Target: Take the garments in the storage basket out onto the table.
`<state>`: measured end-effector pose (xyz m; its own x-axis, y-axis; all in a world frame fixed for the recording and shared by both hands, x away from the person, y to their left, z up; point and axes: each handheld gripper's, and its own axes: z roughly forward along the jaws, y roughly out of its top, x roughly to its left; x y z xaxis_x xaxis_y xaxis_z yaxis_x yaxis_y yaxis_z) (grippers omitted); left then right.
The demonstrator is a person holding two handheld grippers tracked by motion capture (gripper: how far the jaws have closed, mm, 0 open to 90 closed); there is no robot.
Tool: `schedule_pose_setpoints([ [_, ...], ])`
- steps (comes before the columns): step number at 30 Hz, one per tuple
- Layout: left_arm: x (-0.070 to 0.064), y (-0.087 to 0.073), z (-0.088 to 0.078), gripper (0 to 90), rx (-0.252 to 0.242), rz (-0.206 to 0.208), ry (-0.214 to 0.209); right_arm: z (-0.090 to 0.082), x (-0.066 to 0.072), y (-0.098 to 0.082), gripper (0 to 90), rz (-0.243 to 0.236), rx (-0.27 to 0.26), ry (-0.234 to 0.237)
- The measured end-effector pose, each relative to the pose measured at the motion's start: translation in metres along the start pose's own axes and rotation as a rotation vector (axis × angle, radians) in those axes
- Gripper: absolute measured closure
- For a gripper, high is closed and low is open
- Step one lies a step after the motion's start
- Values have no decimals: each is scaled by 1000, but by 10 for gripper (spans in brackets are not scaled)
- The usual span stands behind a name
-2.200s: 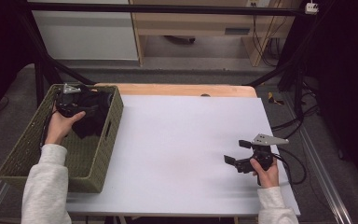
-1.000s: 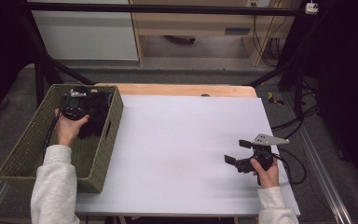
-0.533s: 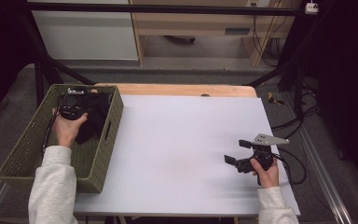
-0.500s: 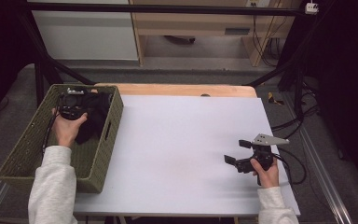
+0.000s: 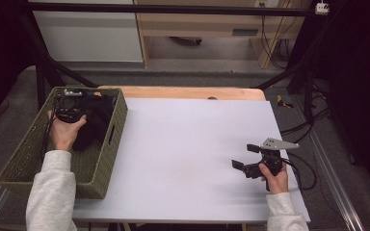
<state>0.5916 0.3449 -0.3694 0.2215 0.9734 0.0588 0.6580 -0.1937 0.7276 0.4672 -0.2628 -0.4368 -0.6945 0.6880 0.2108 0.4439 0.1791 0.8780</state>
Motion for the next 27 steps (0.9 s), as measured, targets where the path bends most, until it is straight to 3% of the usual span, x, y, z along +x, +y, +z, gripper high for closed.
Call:
schedule_pose_setpoints([
  [27, 12, 6, -61, 709, -146, -34, -64, 1, 0, 0, 8, -1, 5, 0],
])
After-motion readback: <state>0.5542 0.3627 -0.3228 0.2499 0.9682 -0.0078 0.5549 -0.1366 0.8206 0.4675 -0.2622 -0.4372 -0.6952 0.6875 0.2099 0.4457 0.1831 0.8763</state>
